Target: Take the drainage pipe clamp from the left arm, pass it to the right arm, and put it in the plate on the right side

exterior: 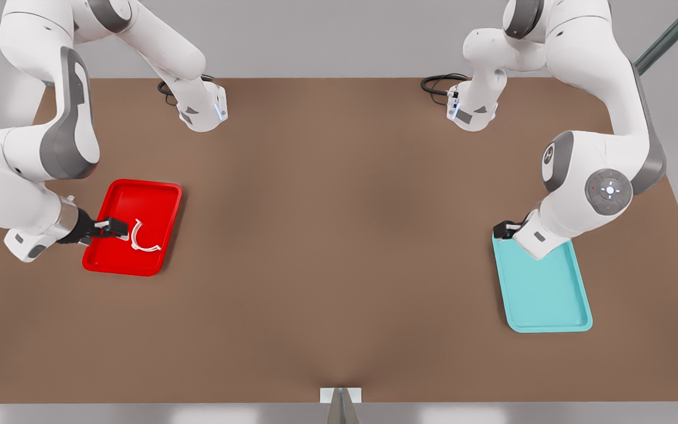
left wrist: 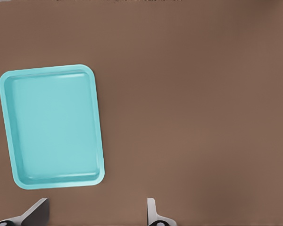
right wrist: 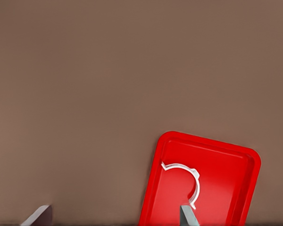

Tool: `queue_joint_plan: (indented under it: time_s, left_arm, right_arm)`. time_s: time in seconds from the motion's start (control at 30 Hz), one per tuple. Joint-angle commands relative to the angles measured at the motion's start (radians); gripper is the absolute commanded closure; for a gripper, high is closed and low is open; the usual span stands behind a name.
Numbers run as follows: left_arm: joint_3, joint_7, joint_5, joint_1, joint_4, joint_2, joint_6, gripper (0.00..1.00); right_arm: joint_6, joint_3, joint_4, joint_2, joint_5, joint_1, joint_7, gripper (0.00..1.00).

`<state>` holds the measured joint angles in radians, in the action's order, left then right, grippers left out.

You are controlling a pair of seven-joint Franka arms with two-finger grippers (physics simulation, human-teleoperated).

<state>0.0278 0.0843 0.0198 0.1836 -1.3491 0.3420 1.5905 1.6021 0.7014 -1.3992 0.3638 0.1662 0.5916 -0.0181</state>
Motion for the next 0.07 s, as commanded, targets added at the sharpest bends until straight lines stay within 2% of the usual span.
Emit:
queue_joint_plan:
  time_s: [0.0,0.03]
  left_arm:
    - [0.000,-0.147,0.002,-0.001,0.004,-0.001,0.000,0.00]
    - [0.000,-0.147,0.002,-0.001,0.004,-0.001,0.000,0.00]
  right_arm:
    - [-0.027,0.003,-0.003,0.001,0.001,-0.009,0.084,0.00]
    - [-0.025,0.003,-0.003,0.001,0.001,-0.012,0.084,0.00]
